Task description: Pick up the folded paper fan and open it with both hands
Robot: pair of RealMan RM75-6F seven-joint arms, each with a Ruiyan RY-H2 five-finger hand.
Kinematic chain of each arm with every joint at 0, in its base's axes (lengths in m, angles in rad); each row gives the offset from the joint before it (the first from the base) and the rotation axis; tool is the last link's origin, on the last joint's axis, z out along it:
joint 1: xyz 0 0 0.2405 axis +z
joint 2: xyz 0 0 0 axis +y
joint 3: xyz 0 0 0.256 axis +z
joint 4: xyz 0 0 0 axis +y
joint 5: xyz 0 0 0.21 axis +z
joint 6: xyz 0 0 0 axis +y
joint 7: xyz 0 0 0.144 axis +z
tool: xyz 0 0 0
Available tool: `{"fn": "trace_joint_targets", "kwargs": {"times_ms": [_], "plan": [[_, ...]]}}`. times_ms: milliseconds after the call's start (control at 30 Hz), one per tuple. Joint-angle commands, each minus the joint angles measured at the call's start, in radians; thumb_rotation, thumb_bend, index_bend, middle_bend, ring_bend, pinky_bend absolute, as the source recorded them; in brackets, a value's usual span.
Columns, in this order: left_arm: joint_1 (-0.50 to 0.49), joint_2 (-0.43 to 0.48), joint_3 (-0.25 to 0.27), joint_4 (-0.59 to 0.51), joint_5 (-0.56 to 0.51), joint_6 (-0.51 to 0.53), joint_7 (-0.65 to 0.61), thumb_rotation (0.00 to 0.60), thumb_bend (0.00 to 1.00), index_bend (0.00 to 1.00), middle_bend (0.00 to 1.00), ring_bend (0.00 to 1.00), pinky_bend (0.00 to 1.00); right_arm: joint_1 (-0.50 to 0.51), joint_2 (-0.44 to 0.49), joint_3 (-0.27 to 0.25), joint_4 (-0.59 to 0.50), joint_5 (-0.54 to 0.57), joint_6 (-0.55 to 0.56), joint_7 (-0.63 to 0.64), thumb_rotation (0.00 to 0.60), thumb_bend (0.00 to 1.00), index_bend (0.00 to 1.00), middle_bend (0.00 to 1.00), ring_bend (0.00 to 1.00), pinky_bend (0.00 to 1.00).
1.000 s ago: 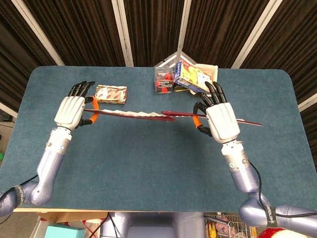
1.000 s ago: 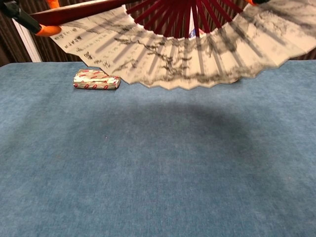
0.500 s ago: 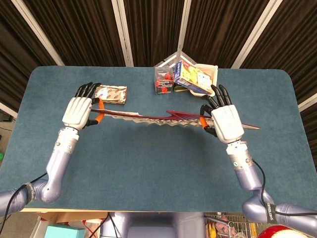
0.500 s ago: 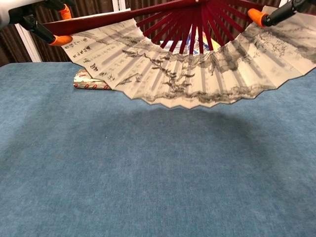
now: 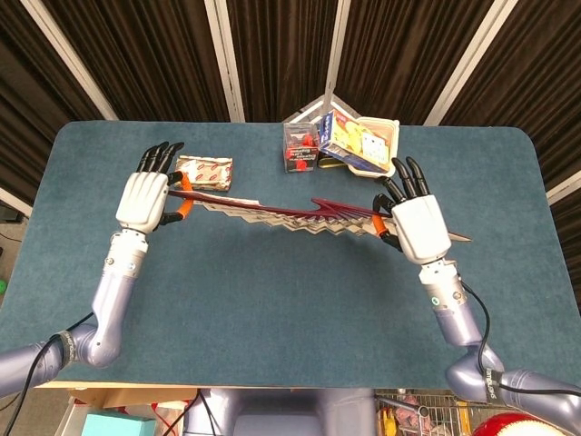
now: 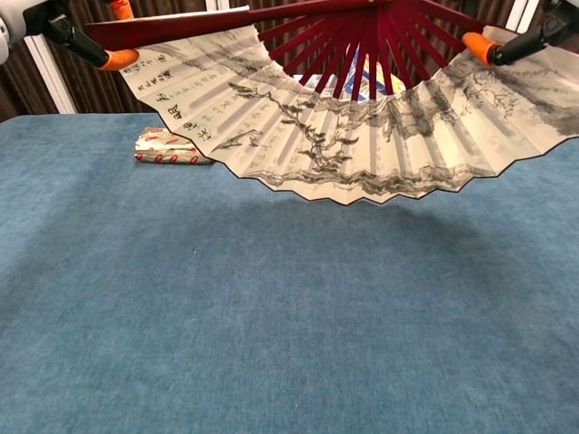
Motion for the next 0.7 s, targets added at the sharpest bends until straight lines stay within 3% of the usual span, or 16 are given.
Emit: {"fn": "trace_joint_targets", "kwargs": {"times_ms": [33, 467, 600, 700], "plan": [[0.005, -0.003, 0.005, 0.000, 0.002, 0.001, -0.002, 0.600, 0.56, 0.69, 0.06, 0.00, 0.00, -0.006, 0.001, -0.004, 0.002, -0.007, 0.004, 0.004, 0.600, 0.58, 0.76, 0.31, 0.05, 0.00], [0.053, 0.051, 0.029, -0.084, 0.010, -0.002, -0.021, 0.600, 0.52, 0.57, 0.02, 0.00, 0.00, -0.044, 0.027, -0.023, -0.098, -0.039, 0.019, 0.007, 0.600, 0.58, 0.73, 0.31, 0.05, 0.00], [0.074, 0.079, 0.041, -0.119, 0.027, 0.002, -0.036, 0.600, 0.50, 0.54, 0.01, 0.00, 0.00, -0.067, 0.037, -0.049, -0.136, -0.057, 0.025, 0.000, 0.600, 0.58, 0.60, 0.31, 0.05, 0.00], [0.091, 0.099, 0.051, -0.141, 0.044, 0.007, -0.052, 0.600, 0.47, 0.52, 0.00, 0.00, 0.00, -0.088, 0.043, -0.069, -0.162, -0.073, 0.039, 0.000, 0.600, 0.58, 0.45, 0.28, 0.04, 0.00]]}}
